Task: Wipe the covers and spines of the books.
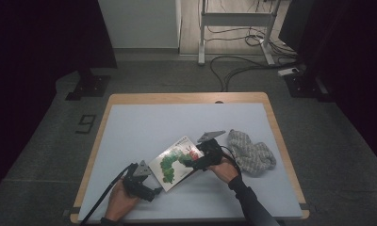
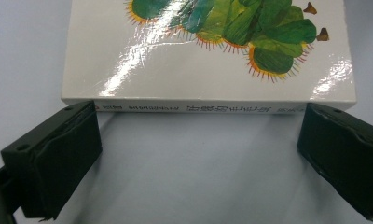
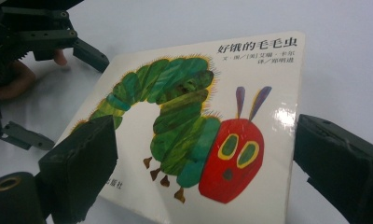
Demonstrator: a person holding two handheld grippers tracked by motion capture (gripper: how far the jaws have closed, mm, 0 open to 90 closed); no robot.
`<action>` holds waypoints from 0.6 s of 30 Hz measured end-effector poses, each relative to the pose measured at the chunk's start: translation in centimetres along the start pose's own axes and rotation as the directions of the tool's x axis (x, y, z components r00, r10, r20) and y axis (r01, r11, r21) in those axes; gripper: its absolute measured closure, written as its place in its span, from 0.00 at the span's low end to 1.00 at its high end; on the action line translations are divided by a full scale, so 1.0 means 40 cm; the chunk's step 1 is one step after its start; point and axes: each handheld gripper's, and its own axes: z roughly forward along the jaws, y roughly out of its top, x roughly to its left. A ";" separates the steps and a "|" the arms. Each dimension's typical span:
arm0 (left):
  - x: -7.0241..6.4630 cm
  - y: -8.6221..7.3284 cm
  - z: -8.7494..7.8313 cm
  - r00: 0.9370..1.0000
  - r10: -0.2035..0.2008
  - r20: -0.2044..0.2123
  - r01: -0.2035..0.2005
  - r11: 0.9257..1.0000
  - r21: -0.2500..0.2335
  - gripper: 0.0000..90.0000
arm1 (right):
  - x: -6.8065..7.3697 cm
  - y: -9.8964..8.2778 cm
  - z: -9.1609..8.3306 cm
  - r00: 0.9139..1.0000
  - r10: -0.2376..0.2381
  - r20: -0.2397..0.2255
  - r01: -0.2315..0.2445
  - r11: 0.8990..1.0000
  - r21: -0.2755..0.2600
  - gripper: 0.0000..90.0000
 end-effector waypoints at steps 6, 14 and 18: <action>0.000 0.000 0.000 1.000 -0.001 0.000 0.001 1.000 0.000 0.00 | 0.000 -0.007 -0.013 1.000 0.014 -0.017 -0.014 1.000 -0.004 0.08; 0.000 0.000 0.000 1.000 0.000 0.000 0.000 1.000 0.000 0.00 | 0.000 -0.015 -0.023 0.999 0.032 -0.029 -0.032 0.999 -0.009 0.08; 0.000 0.000 0.000 1.000 0.000 -0.001 0.000 1.000 0.000 0.00 | 0.003 -0.019 -0.028 0.999 0.035 -0.030 -0.035 0.999 -0.009 0.08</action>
